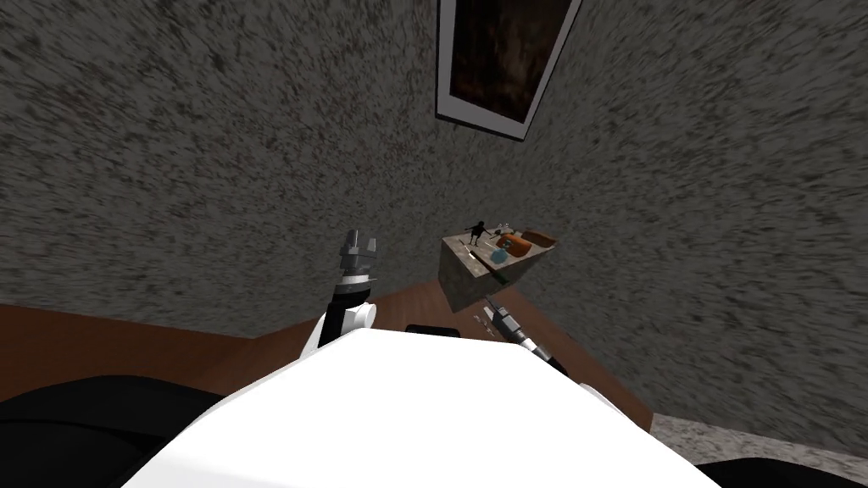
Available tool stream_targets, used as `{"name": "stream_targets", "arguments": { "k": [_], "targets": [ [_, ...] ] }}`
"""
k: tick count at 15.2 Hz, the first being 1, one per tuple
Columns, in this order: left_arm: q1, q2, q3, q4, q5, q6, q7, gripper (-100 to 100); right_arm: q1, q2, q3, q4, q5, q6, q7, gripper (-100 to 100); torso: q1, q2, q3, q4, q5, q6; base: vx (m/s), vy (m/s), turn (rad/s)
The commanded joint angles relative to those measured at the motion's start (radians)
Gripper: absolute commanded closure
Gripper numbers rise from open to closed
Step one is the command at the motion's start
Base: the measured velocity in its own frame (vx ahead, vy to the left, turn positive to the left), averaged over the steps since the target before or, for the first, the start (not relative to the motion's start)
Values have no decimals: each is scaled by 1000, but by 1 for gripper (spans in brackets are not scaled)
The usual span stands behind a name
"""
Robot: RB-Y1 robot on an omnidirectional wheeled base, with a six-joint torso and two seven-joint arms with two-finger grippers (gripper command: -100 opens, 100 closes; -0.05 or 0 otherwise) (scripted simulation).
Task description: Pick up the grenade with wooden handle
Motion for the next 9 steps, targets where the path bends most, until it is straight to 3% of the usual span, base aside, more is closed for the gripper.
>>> {"name": "stream_targets", "arguments": {
  "k": [1, 2, 4, 5, 7, 8, 9],
  "targets": [
    [0, 0, 0, 0, 0, 0, 0, 0, 14, -29, 11, 15, 1, 2, -3, -100, 0, 0, 0, 0, 0, 0, -32, -20, 102],
    [0, 0, 0, 0, 0, 0, 0, 0, 46, -62, 31, 39, -7, 28, -20, -100, 0, 0, 0, 0, 0, 1, -38, -9, 292],
    [0, 0, 0, 0, 0, 0, 0, 0, 46, -92, 31, 39, -7, 28, -20, -100, 0, 0, 0, 0, 0, 0, -35, -12, 292],
    [0, 0, 0, 0, 0, 0, 0, 0, 79, -123, 51, 62, -16, 56, -38, -100, 0, 0, 0, 0, 0, 1, -36, -12, 309],
    [0, 0, 0, 0, 0, 0, 0, 0, 79, -155, 51, 62, -16, 56, -38, -100, 0, 0, 0, 0, 0, 0, -39, -14, 253],
    [0, 0, 0, 0, 0, 0, 0, 0, 112, -188, 71, 86, -24, 83, -55, -100, 0, 0, 0, 0, 0, 0, -38, -8, 402],
    [0, 0, 0, 0, 0, 0, 0, 0, 112, -204, 71, 86, -24, 83, -55, -100, 0, 0, 0, 0, 0, 0, -40, -13, 376]
  ]
}}
